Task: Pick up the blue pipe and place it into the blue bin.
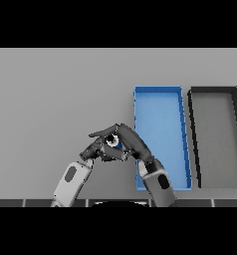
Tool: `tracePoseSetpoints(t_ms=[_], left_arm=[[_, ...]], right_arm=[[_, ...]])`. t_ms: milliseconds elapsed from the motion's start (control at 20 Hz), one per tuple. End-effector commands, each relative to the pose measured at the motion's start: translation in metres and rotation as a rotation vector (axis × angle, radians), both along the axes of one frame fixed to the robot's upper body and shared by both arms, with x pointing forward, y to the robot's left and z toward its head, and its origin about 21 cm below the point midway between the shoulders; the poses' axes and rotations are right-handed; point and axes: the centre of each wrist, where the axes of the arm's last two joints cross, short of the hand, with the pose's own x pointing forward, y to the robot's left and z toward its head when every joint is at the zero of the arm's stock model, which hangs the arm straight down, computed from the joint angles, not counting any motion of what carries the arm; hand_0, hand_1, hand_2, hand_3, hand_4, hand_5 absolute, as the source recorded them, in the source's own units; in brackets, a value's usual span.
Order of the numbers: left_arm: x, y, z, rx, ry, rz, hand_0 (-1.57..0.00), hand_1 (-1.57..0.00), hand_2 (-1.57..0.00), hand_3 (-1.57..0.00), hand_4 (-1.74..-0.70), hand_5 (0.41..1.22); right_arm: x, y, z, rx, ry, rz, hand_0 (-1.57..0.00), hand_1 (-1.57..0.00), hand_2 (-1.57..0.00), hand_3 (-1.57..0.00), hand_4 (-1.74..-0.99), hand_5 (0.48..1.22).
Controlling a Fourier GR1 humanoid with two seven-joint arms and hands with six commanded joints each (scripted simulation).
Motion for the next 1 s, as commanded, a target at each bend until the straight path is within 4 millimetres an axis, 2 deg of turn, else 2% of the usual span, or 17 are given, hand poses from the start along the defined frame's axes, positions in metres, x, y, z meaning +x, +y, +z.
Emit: tracePoseSetpoints(t_ms=[0, 50, 100, 200, 300, 400, 550, 650, 800, 950], left_arm=[[0.000, 0.001, 0.000, 0.002, -0.012, 0.014, -1.57, -1.57, -1.57, -1.42, -1.73, 1.221], [0.002, 0.003, -0.002, 0.011, -0.044, 0.033, -1.57, -1.57, -1.57, -1.45, -1.72, 1.221], [0.001, 0.002, -0.002, 0.027, -0.066, 0.040, -1.46, -1.34, -1.29, -1.17, -1.60, 1.221], [0.002, 0.009, -0.002, 0.055, -0.060, -0.011, -0.94, -0.86, -0.83, -0.75, -1.37, 1.221], [0.002, 0.011, -0.003, 0.089, -0.065, -0.047, -0.60, -0.55, -0.53, -0.48, -1.21, 1.221], [0.002, 0.012, -0.003, 0.128, -0.064, -0.036, -0.38, -0.35, -0.34, -0.30, -1.08, 1.029], [0.002, 0.012, -0.003, 0.140, -0.022, -0.005, -0.20, -0.18, -0.17, -0.16, -1.00, 0.770], [0.002, 0.013, -0.004, 0.138, 0.011, -0.003, -0.12, -0.11, -0.11, -0.10, -0.97, 0.647], [0.002, 0.012, -0.006, 0.155, 0.020, 0.019, -0.06, -0.06, -0.06, -0.05, -0.96, 0.538], [0.000, 0.011, -0.009, 0.170, 0.021, 0.029, -0.03, -0.03, -0.03, -0.03, -0.93, 0.484]], right_arm=[[-0.002, 0.000, -0.001, 0.000, -0.012, -0.008, -1.55, -1.55, -1.55, -1.53, -1.728, 1.182], [-0.001, -0.001, -0.001, -0.002, -0.016, -0.020, -1.55, -1.55, -1.55, -1.54, -1.731, 1.190], [-0.001, -0.001, 0.000, -0.007, -0.021, -0.033, -1.56, -1.56, -1.56, -1.54, -1.733, 1.196], [-0.003, 0.004, 0.000, -0.015, -0.015, -0.028, -1.56, -1.56, -1.56, -1.55, -1.736, 1.205], [-0.003, 0.004, 0.002, -0.019, 0.017, -0.045, -1.56, -1.56, -1.56, -1.56, -1.738, 1.211], [-0.003, 0.005, 0.003, -0.033, 0.034, -0.053, -1.57, -1.57, -1.57, -1.56, -1.739, 1.214], [-0.005, 0.005, 0.005, -0.022, -0.009, -0.059, -1.57, -1.57, -1.57, -1.57, -1.740, 1.218], [-0.006, 0.005, 0.003, -0.029, -0.013, -0.063, -1.57, -1.57, -1.57, -1.57, -1.740, 1.219], [-0.004, 0.008, 0.001, 0.008, 0.005, -0.057, -1.57, -1.57, -1.57, -1.57, -1.741, 1.220], [-0.005, 0.001, 0.008, 0.101, 0.027, -0.026, -1.57, -1.57, -1.57, -1.57, -1.741, 1.220]])
